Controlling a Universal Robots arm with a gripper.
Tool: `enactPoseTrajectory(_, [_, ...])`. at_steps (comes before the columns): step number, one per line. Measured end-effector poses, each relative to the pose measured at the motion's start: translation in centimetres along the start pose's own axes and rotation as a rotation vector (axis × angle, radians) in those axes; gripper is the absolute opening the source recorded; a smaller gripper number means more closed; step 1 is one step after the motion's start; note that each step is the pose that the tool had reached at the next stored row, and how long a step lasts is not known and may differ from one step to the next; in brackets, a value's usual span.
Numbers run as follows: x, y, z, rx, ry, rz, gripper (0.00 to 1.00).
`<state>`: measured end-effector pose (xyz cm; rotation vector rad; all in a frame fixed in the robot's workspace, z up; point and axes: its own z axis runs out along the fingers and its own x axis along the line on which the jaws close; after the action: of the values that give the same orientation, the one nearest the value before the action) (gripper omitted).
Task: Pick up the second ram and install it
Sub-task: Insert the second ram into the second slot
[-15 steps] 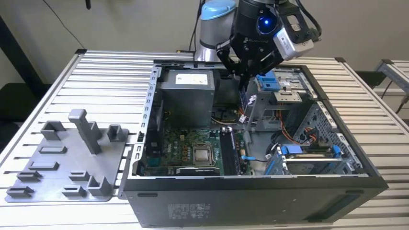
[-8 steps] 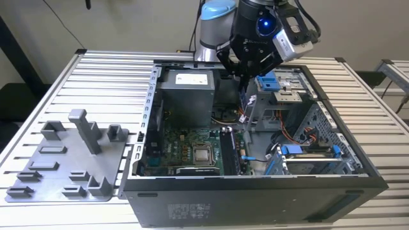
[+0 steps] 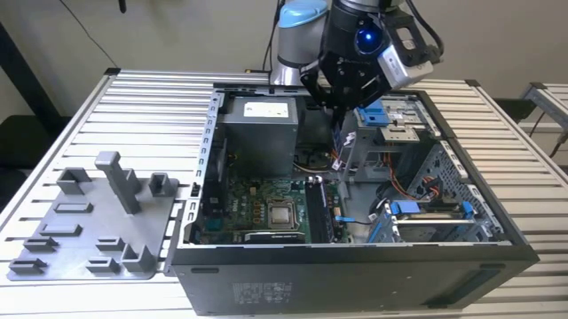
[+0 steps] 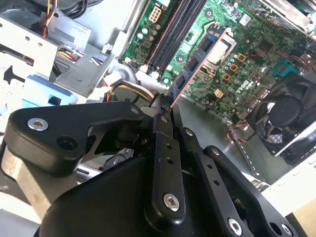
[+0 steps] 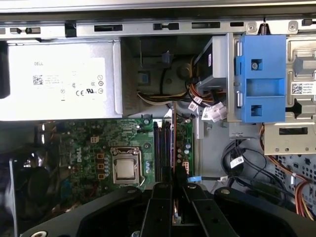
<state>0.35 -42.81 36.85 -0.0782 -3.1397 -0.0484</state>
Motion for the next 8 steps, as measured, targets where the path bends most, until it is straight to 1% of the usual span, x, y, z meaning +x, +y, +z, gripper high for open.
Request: enactPoseTrajectory(8, [0.00, -0.01, 0.36, 0.0005, -0.0001, 0.000, 0.14])
